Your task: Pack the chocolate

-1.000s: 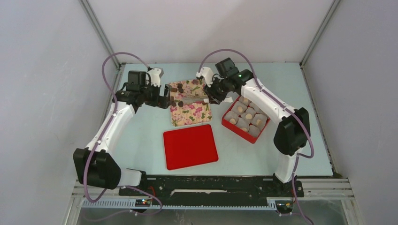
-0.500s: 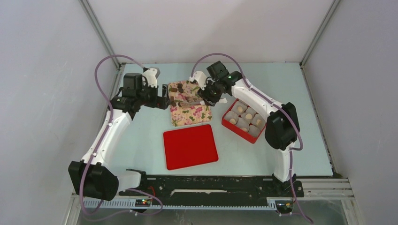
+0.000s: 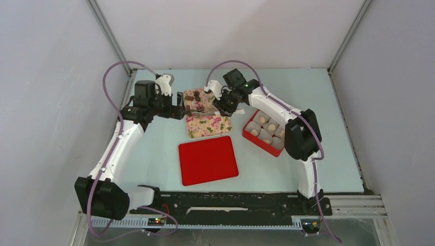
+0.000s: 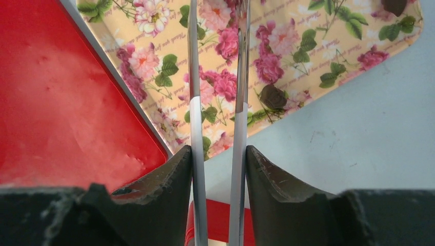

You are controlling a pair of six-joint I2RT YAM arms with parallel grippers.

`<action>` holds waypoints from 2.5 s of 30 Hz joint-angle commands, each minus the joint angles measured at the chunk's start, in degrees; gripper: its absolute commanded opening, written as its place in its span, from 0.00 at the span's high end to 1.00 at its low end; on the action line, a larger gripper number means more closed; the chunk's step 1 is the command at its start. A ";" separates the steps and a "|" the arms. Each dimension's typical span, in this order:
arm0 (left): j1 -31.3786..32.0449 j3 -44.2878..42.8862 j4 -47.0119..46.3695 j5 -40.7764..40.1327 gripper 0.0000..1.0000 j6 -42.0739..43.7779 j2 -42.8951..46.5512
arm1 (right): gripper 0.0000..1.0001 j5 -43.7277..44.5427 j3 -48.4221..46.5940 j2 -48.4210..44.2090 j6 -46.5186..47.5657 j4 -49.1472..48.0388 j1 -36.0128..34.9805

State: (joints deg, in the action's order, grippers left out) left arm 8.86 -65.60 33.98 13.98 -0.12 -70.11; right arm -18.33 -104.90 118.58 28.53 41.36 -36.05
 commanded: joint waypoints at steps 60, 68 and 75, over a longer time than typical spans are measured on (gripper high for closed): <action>1.33 -2.71 -1.12 -0.32 0.02 2.69 -4.53 | 0.67 7.58 23.82 -38.98 21.23 37.16 32.48; 1.42 -3.99 -1.18 -0.28 0.02 2.33 -5.39 | 0.63 8.03 22.34 -37.35 20.27 37.55 32.40; 1.46 -4.30 -1.24 -0.07 0.02 1.98 -6.21 | 0.61 9.54 20.61 -36.93 20.55 37.39 32.57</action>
State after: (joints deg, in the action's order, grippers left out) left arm 9.89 -65.91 33.98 13.67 1.93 -75.90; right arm -10.17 -81.10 81.58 49.50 79.15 -3.75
